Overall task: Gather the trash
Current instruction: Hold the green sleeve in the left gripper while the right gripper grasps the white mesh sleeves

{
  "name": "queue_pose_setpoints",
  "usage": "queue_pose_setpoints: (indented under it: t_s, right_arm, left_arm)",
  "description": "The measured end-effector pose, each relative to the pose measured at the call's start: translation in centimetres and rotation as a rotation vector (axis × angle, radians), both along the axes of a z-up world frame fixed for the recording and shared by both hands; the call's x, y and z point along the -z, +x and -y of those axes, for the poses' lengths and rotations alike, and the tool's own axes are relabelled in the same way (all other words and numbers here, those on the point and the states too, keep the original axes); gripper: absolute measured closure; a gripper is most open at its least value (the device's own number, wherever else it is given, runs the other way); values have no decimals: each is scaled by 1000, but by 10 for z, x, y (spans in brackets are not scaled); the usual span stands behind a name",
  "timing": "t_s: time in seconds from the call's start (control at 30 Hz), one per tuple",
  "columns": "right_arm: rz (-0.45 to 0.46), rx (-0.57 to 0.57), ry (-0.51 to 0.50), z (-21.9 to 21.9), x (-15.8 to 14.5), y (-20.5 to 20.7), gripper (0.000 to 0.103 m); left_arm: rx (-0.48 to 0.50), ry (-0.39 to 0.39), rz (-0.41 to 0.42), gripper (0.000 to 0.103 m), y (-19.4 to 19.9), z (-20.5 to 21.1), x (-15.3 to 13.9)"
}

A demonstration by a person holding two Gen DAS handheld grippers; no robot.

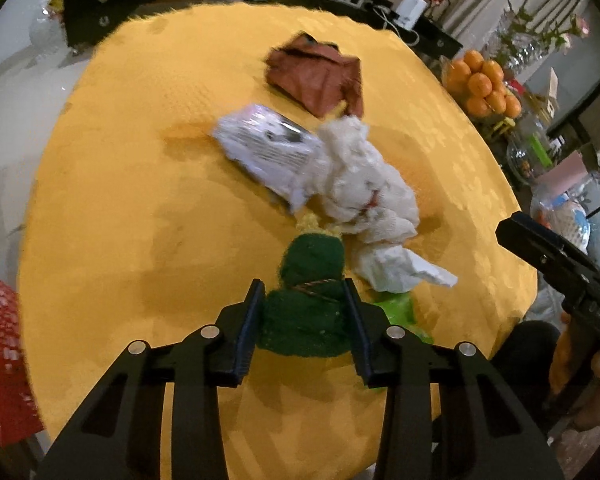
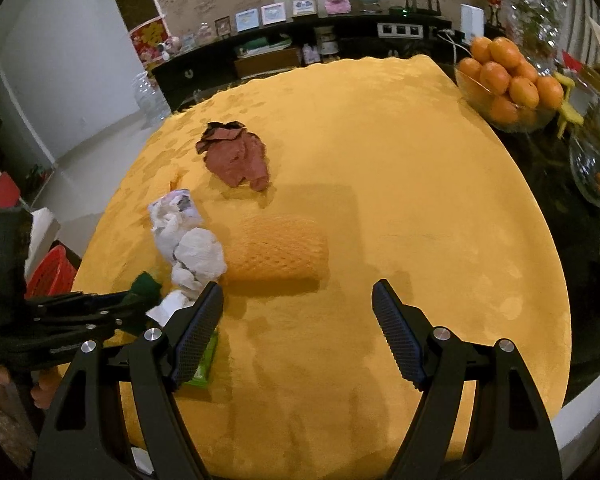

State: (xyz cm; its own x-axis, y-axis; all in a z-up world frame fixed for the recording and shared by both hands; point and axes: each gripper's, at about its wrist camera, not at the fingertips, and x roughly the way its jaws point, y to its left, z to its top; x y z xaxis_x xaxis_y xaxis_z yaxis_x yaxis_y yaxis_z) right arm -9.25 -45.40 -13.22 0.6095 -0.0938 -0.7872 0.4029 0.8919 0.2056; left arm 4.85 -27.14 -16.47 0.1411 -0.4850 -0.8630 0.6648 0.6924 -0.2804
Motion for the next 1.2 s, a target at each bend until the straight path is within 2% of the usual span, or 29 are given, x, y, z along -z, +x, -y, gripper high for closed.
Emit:
queue_pose_setpoints:
  t_s: [0.4, 0.57, 0.77, 1.03, 1.2]
  right_arm:
    - [-28, -201, -74, -45, 0, 67, 29]
    - [-80, -263, -72, -55, 13, 96, 29]
    - [-132, -316, -125, -66, 29, 114, 29]
    - [-171, -324, -100, -68, 41, 117, 58]
    - [-151, -315, -96, -65, 36, 114, 63]
  left_arm:
    - [-125, 0, 133, 65, 9, -73, -38]
    - [-180, 0, 160, 65, 14, -99, -47]
    - [-240, -2, 163, 65, 21, -121, -51]
    - [-274, 8, 159, 65, 21, -136, -49]
    - [-286, 13, 156, 65, 18, -139, -47]
